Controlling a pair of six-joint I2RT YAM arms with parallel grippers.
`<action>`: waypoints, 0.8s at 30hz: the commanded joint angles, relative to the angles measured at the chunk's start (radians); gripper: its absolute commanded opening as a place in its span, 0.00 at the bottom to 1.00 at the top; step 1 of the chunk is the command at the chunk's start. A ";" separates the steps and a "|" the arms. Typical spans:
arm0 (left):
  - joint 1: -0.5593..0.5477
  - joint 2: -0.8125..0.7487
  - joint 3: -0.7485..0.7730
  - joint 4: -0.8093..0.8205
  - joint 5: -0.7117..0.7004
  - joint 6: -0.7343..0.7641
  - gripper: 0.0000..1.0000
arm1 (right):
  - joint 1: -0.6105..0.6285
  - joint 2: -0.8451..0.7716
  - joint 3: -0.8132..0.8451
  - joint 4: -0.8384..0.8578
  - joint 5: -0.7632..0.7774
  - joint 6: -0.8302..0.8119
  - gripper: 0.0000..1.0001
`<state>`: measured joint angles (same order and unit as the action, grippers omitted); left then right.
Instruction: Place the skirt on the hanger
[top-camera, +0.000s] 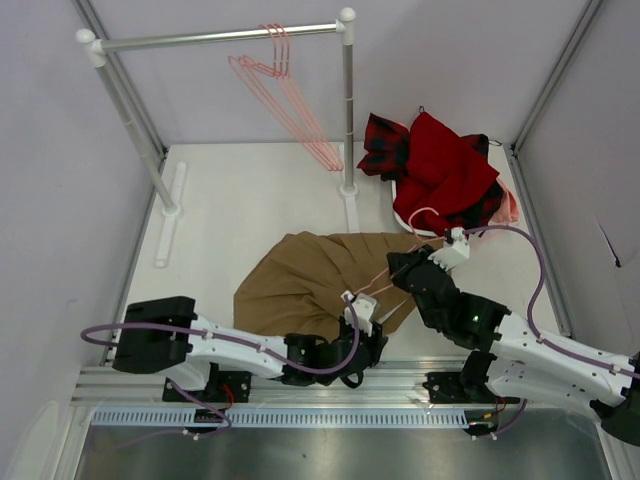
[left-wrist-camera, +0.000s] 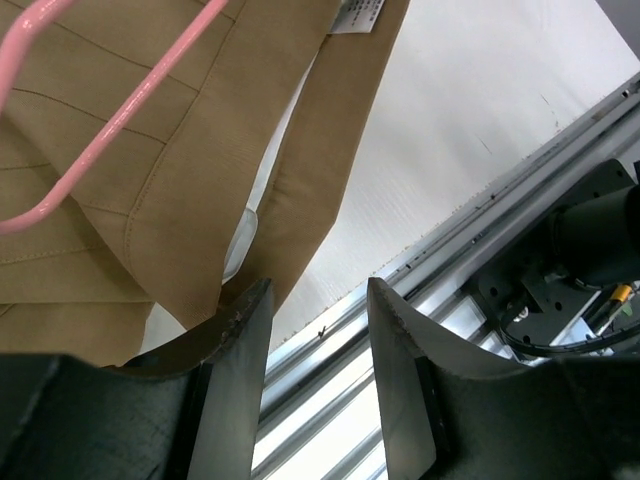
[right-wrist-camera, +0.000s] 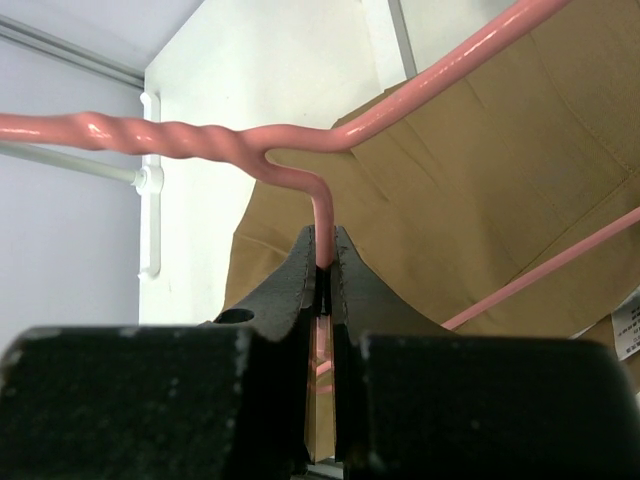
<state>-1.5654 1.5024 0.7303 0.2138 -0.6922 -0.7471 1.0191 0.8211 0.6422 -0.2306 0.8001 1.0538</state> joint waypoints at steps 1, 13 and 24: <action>0.016 0.027 0.024 0.084 -0.050 0.018 0.48 | -0.004 -0.017 0.047 -0.003 0.065 0.017 0.00; 0.061 0.143 0.076 0.070 -0.001 -0.055 0.48 | -0.004 -0.056 0.045 -0.029 0.056 0.041 0.00; 0.103 0.197 0.092 0.015 -0.047 -0.112 0.49 | -0.002 -0.050 0.053 -0.013 0.037 0.035 0.00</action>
<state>-1.4788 1.6913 0.7887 0.2359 -0.6907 -0.8028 1.0187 0.7769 0.6422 -0.2680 0.7845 1.0882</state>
